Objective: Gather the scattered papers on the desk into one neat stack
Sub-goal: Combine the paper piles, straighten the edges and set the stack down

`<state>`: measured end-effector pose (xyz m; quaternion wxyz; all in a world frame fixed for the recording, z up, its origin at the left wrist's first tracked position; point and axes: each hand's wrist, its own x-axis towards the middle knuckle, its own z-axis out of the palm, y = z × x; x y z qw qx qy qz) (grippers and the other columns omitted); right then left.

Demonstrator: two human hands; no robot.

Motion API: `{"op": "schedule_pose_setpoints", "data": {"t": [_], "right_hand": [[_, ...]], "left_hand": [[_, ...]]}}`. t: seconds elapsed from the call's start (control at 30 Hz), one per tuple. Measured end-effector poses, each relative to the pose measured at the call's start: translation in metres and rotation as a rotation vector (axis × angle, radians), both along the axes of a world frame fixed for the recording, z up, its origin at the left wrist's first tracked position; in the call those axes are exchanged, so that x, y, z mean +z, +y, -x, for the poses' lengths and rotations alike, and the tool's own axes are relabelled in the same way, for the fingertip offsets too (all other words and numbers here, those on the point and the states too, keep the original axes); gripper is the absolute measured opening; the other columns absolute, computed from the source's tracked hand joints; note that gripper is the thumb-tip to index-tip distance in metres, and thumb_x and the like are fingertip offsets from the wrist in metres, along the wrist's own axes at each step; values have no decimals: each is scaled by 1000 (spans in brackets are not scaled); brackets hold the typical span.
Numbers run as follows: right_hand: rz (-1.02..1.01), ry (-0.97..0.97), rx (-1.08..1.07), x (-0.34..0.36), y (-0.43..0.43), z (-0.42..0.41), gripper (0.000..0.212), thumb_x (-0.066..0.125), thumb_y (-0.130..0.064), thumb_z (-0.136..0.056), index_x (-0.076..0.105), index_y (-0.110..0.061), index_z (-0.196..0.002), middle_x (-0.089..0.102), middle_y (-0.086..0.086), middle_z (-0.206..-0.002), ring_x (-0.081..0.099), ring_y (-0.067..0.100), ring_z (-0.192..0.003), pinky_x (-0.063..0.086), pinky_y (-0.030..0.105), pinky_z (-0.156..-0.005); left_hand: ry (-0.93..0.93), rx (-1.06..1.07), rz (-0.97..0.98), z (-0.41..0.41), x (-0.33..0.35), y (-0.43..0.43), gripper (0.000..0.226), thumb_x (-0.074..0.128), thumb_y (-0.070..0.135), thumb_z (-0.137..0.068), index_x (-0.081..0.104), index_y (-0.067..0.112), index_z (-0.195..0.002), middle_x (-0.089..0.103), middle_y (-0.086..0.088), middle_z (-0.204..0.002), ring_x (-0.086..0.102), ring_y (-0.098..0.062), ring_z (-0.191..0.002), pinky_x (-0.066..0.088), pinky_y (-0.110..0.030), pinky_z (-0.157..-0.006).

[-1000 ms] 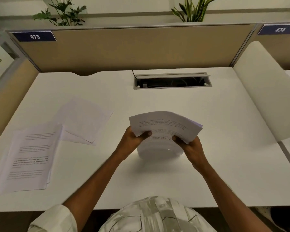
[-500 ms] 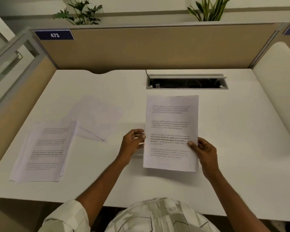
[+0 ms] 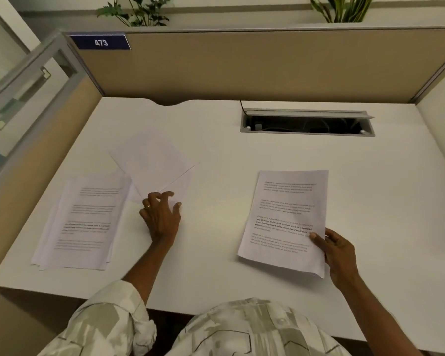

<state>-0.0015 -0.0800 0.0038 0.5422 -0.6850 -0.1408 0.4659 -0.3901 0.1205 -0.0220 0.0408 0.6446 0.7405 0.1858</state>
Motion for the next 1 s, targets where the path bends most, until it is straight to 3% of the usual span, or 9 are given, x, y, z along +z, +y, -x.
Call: {"op": "schedule_pose_setpoints", "data": {"t": [0.1, 0.2, 0.3, 0.53, 0.67, 0.73, 0.83, 0.93, 1.0], "right_hand": [[22, -24, 6, 1, 2, -1, 21, 78, -12, -88, 74, -18, -107, 82, -3, -96, 78, 26, -87, 66, 30, -69], [29, -51, 27, 3, 5, -2, 20, 78, -13, -88, 73, -18, -107, 82, -6, -95, 77, 29, -90, 66, 32, -71], [23, -50, 24, 3, 8, -4, 22, 78, -12, -88, 74, -17, -109, 82, -2, -99, 77, 30, -94, 66, 32, -74], [53, -50, 0, -7, 14, 0, 53, 87, -41, -58, 74, -22, -106, 81, 0, -103, 76, 31, -97, 61, 48, -90], [76, -58, -17, -10, 12, 1, 30, 85, -23, -77, 73, -23, -104, 82, -3, -97, 74, 36, -102, 57, 56, -96], [90, -50, -21, -11, 10, -1, 23, 79, -12, -86, 72, -20, -107, 80, 1, -101, 73, 39, -105, 56, 58, -97], [106, -46, -27, -12, 5, -3, 26, 77, -10, -89, 71, -14, -114, 78, 5, -106, 72, 41, -108, 56, 58, -98], [109, -52, -32, -14, 1, -7, 31, 78, -11, -88, 71, -10, -119, 79, 3, -105, 72, 40, -107, 56, 58, -98], [113, -47, -34, -13, -2, -6, 31, 78, -11, -88, 71, -9, -118, 78, 4, -106, 73, 38, -105, 57, 56, -97]], "left_hand": [[-11, -7, 14, 16, -4, 20, 54, 74, 40, -84, 56, 23, -131, 47, -8, -140, 41, -33, -132, 36, -50, -101], [14, -32, 300, 32, -13, 43, 78, 54, 58, -93, 29, 21, -156, 16, -12, -167, 8, -38, -154, 14, -57, -120], [42, -103, 465, 31, -24, 44, 84, 34, 68, -95, 12, 21, -161, 3, -8, -170, -1, -35, -156, 6, -56, -124], [-31, -287, 347, -4, -35, -20, 78, 36, 67, -96, 22, 24, -159, 11, -4, -169, 4, -29, -156, 6, -52, -126], [-35, -463, 330, -9, -35, -60, 90, 46, 78, -87, 24, 29, -159, 10, 6, -168, 0, -19, -157, 8, -48, -127], [15, -506, 312, -6, -36, -73, 98, 48, 85, -79, 27, 30, -158, 13, 8, -167, 5, -19, -156, 10, -46, -126], [81, -501, 268, -4, -35, -78, 90, 48, 84, -79, 40, 31, -152, 29, 7, -164, 20, -18, -154, 23, -41, -122], [152, -469, 159, -9, -30, -77, 70, 51, 69, -89, 47, 32, -147, 45, 6, -155, 39, -20, -146, 38, -40, -110], [154, -487, 34, -9, -28, -76, 52, 56, 47, -95, 51, 30, -144, 58, 3, -145, 52, -22, -136, 41, -41, -105]]}}
